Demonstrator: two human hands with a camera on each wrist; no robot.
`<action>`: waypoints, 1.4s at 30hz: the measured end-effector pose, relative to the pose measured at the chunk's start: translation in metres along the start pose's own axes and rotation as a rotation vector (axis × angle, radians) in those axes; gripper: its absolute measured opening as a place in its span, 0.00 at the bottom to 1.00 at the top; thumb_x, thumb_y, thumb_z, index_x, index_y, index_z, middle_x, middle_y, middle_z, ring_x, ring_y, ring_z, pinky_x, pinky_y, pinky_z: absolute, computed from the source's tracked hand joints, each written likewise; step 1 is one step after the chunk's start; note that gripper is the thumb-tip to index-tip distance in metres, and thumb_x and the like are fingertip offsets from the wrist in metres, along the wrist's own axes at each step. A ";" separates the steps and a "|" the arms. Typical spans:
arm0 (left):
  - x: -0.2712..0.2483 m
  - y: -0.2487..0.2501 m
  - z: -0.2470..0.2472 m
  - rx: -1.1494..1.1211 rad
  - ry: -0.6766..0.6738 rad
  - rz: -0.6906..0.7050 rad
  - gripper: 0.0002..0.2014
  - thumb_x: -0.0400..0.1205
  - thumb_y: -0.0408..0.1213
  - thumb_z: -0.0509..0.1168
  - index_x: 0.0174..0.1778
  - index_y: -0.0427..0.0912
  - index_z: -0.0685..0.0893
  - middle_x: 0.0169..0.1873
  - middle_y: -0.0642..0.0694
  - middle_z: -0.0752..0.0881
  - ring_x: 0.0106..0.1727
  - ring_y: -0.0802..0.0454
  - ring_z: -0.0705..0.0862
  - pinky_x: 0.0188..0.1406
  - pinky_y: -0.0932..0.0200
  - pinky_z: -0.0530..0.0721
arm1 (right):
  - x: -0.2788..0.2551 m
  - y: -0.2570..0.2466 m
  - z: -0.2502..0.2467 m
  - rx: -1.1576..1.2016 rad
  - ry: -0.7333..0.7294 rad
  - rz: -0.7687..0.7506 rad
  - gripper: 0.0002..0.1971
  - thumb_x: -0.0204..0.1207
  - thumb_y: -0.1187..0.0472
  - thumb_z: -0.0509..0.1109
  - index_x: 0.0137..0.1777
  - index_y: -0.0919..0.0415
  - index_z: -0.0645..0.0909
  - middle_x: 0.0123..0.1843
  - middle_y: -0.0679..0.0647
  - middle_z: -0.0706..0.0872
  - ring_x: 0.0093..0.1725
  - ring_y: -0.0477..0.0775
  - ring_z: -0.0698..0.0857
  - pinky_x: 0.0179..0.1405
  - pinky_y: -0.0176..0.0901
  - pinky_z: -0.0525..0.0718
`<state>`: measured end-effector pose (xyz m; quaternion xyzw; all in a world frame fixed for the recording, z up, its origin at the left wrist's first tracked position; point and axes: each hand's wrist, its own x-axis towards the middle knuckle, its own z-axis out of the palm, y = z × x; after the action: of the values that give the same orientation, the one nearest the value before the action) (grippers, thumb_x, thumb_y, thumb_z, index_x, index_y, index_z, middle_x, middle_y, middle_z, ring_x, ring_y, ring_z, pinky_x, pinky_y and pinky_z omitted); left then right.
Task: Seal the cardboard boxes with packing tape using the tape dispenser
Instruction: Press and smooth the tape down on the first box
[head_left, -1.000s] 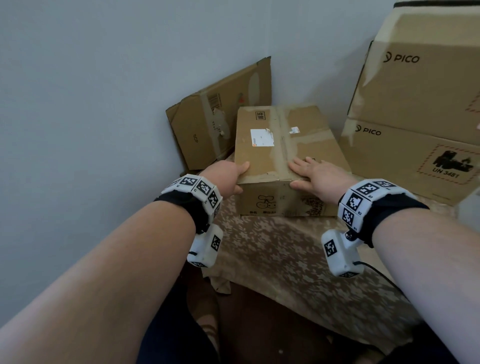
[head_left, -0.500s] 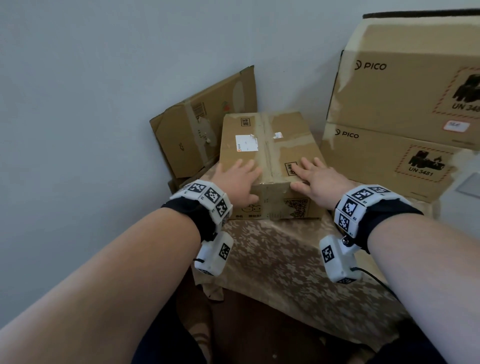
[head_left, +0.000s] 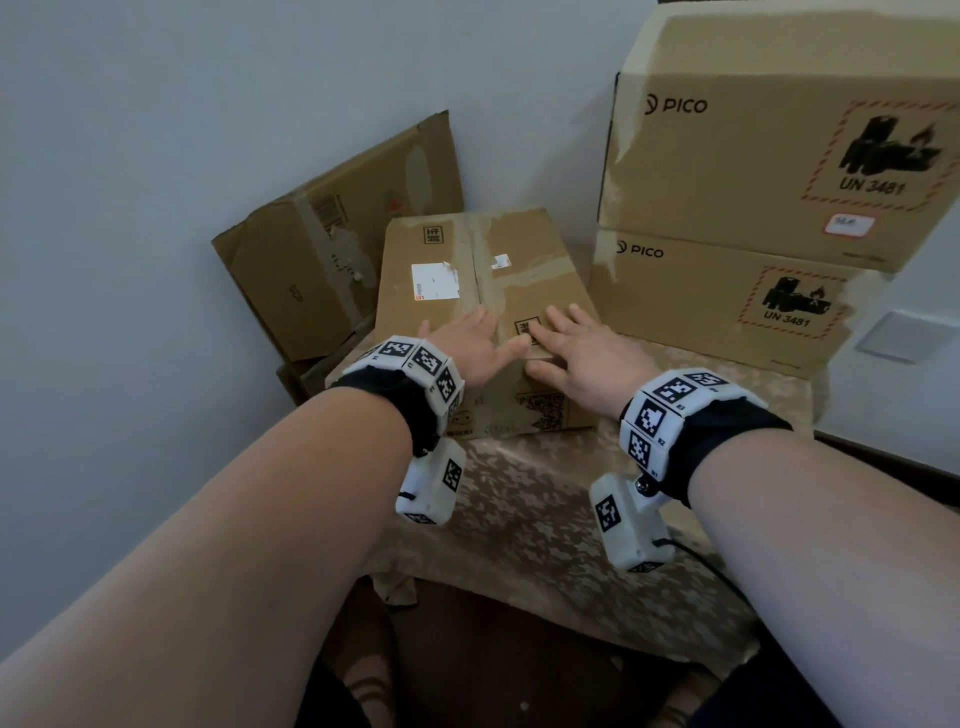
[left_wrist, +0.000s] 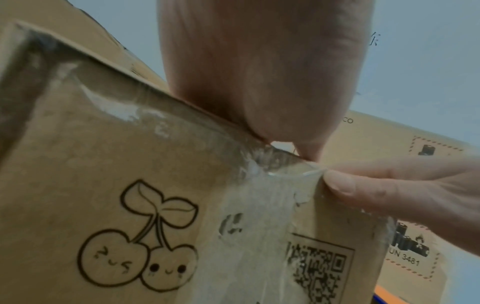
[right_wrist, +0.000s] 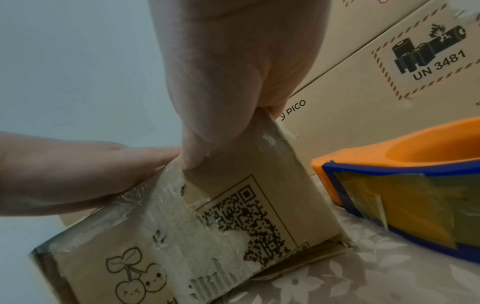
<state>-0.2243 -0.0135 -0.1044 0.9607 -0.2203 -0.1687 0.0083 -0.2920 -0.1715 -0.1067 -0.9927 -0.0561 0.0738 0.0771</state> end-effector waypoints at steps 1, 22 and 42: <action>0.003 0.000 -0.001 0.002 0.000 -0.010 0.40 0.83 0.66 0.38 0.85 0.42 0.45 0.85 0.48 0.47 0.84 0.49 0.50 0.79 0.31 0.49 | 0.000 0.001 0.000 0.001 0.002 -0.004 0.32 0.85 0.40 0.52 0.85 0.50 0.51 0.87 0.51 0.46 0.86 0.54 0.45 0.82 0.61 0.53; -0.012 -0.003 -0.009 0.053 -0.047 0.061 0.46 0.78 0.71 0.48 0.85 0.45 0.45 0.84 0.49 0.49 0.84 0.48 0.52 0.79 0.31 0.53 | -0.002 -0.004 -0.003 0.065 -0.035 0.048 0.32 0.83 0.40 0.55 0.85 0.46 0.51 0.87 0.48 0.45 0.85 0.59 0.40 0.81 0.60 0.49; 0.020 -0.048 -0.031 0.128 0.319 -0.127 0.24 0.83 0.31 0.55 0.75 0.53 0.70 0.75 0.47 0.73 0.79 0.45 0.64 0.76 0.28 0.57 | 0.035 -0.005 -0.016 0.185 0.116 0.060 0.28 0.84 0.54 0.62 0.83 0.50 0.61 0.86 0.57 0.53 0.78 0.63 0.68 0.76 0.48 0.65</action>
<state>-0.1776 0.0193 -0.0861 0.9858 -0.1656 -0.0002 -0.0287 -0.2551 -0.1645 -0.0950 -0.9852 -0.0146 0.0235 0.1690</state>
